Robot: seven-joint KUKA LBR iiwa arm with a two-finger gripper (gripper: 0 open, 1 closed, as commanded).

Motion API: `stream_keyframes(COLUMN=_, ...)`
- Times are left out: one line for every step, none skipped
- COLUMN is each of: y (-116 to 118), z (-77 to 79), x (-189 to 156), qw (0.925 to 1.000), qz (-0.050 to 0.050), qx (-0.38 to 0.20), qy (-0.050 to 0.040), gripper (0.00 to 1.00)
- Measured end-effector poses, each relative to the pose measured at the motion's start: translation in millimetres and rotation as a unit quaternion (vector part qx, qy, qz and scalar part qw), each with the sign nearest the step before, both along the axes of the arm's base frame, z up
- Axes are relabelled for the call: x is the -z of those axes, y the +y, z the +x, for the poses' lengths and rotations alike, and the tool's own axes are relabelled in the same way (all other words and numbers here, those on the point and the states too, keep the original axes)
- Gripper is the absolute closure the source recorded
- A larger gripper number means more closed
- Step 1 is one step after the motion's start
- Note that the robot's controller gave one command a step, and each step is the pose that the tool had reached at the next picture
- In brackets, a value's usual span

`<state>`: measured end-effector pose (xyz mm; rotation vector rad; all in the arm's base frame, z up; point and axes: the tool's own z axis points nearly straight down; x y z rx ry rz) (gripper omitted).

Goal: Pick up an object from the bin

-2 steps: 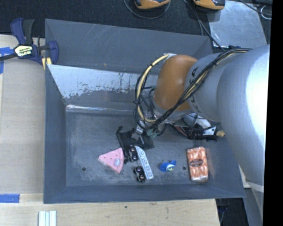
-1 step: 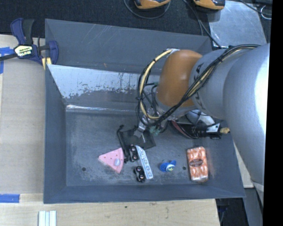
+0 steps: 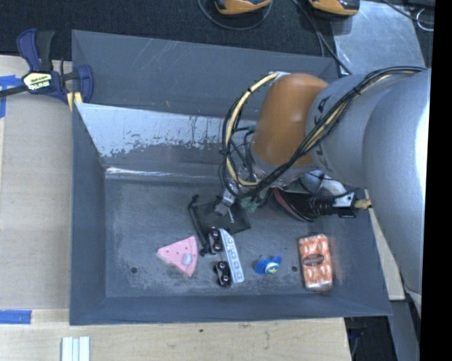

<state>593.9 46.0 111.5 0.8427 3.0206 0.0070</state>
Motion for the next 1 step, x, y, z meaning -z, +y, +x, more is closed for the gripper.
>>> stream_keyframes(y=0.0, z=0.1, x=-8.8, qw=1.0000, qz=0.000, qx=0.000, qy=0.0000, gripper=1.00)
